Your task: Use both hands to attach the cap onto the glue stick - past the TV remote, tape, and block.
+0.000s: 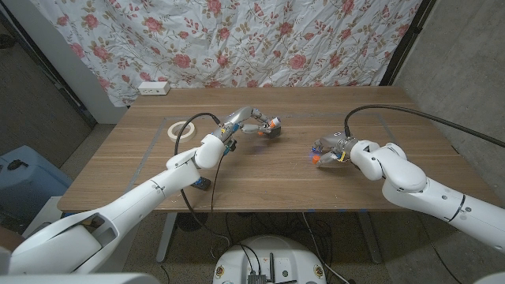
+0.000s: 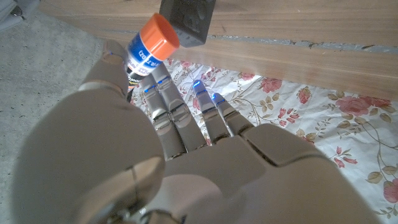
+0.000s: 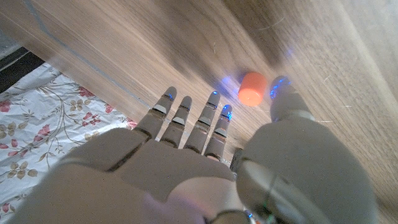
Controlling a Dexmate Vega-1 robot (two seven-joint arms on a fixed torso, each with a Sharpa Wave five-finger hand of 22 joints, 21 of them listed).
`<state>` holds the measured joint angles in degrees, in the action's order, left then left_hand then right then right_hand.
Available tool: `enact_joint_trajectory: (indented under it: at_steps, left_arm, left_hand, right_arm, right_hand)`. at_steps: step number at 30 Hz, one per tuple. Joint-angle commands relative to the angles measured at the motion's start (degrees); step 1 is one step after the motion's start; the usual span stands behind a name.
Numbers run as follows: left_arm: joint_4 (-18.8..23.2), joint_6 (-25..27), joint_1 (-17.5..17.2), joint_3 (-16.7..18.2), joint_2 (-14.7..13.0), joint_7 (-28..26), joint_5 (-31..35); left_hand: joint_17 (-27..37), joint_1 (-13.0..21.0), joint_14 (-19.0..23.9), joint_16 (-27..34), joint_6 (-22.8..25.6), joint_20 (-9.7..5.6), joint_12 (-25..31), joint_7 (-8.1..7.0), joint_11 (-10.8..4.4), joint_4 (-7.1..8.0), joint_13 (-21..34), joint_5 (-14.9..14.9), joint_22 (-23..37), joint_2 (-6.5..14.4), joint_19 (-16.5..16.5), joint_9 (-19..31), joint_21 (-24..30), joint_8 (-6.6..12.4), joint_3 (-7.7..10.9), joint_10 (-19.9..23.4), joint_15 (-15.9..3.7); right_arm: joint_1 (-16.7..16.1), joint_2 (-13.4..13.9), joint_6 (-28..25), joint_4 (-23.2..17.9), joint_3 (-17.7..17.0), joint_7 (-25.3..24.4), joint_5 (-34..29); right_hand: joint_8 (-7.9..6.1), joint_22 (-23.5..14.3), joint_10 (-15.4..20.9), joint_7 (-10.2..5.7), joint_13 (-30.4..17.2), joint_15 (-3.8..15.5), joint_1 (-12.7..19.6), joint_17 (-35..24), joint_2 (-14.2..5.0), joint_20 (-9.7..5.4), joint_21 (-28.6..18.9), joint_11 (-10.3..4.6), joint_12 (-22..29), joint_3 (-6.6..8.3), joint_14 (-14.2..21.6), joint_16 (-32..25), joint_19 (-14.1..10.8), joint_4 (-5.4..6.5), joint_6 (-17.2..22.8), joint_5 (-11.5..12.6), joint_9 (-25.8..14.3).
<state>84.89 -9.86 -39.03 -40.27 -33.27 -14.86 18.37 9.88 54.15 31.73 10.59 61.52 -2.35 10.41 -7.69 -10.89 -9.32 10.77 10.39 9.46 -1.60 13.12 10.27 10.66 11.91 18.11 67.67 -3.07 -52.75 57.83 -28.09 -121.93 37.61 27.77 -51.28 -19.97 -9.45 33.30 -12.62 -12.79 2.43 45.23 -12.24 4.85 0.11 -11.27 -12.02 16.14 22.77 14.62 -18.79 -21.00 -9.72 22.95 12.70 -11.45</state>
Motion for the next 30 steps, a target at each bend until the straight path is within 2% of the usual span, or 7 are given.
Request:
enact_joint_trajectory:
  at_steps: [1,7,16,24,30]
  left_arm:
    - [-0.3,-0.2,0.4,0.0,-0.2,0.8,-0.3]
    - [-0.5,-0.3,0.6,-0.2,-0.1,1.0,-0.3]
    - [-0.9,-0.5,0.9,-0.6,0.1,1.4,-0.1]
    - [-1.1,0.0,1.2,-0.7,0.1,2.3,-0.4]
    - [-1.5,-0.2,1.4,-0.9,0.2,2.5,-0.5]
  left_hand:
    - [0.0,-0.3,-0.1,0.2,4.6,-1.34,0.6,-0.09,-1.81,0.37,0.2,0.3,0.2,3.0,-0.4,0.6,0.1,0.4,0.07,1.8,-8.07]
    - [0.0,-0.3,-0.1,0.2,4.5,-1.36,0.6,0.13,-1.8,0.38,0.2,0.3,0.2,3.1,-0.4,0.6,0.1,0.34,0.05,1.8,-8.06]
    - [0.0,-0.4,-0.2,0.2,4.6,-1.34,0.6,0.18,-1.8,0.35,0.2,0.3,0.2,3.1,-0.4,0.6,0.1,0.32,0.04,1.8,-8.07]
    - [0.0,-0.4,-0.2,0.1,4.5,-1.35,0.6,0.13,-1.81,0.32,0.2,0.3,0.2,3.2,-0.5,0.6,0.0,0.23,0.0,1.7,-8.01]
    - [0.0,-0.5,-0.2,0.1,4.4,-1.33,0.6,0.16,-1.81,0.33,0.2,0.3,0.2,3.2,-0.5,0.7,0.0,0.19,-0.03,1.7,-7.95]
  right_arm:
    - [-1.6,-0.7,0.2,1.0,0.1,-4.2,-2.5]
    - [-2.3,-1.1,0.6,1.5,-0.2,-6.1,-2.9]
    - [-3.1,-1.1,1.5,1.9,-1.0,-8.4,-2.2]
    - [-2.6,-1.4,3.1,2.8,-0.7,-9.2,-1.9]
    - [-2.3,-1.5,3.9,3.2,-0.8,-9.4,-1.6]
  right_hand:
    - [-1.11,-0.2,2.5,0.03,0.2,4.29,1.6,-0.2,0.62,-0.15,0.0,-0.27,-0.1,-0.45,1.9,-0.9,-1.0,0.2,2.9,0.8,-0.2]
    - [-1.9,-0.2,5.6,-0.02,0.5,5.29,2.7,-0.3,0.64,-0.33,0.0,-0.35,-0.1,-0.9,3.5,-1.5,-1.9,0.35,5.6,1.3,-0.2]
    - [-2.54,-0.2,7.3,-0.02,0.7,6.17,4.0,-0.4,0.4,-0.17,0.2,-0.44,-0.4,-1.16,5.0,-2.2,-2.2,0.33,7.7,1.7,-0.2]
    - [-3.24,-0.2,9.7,-0.05,0.7,7.11,5.5,-0.7,-0.31,-0.25,0.2,-0.53,-0.5,-1.3,6.3,-2.9,-2.5,0.41,9.9,1.9,-0.3]
    - [-4.08,-0.2,12.4,-0.06,0.8,7.54,6.1,-1.0,-0.4,-0.32,0.3,-0.56,-0.6,-2.02,7.5,-3.6,-2.8,0.64,12.5,1.8,-0.3]
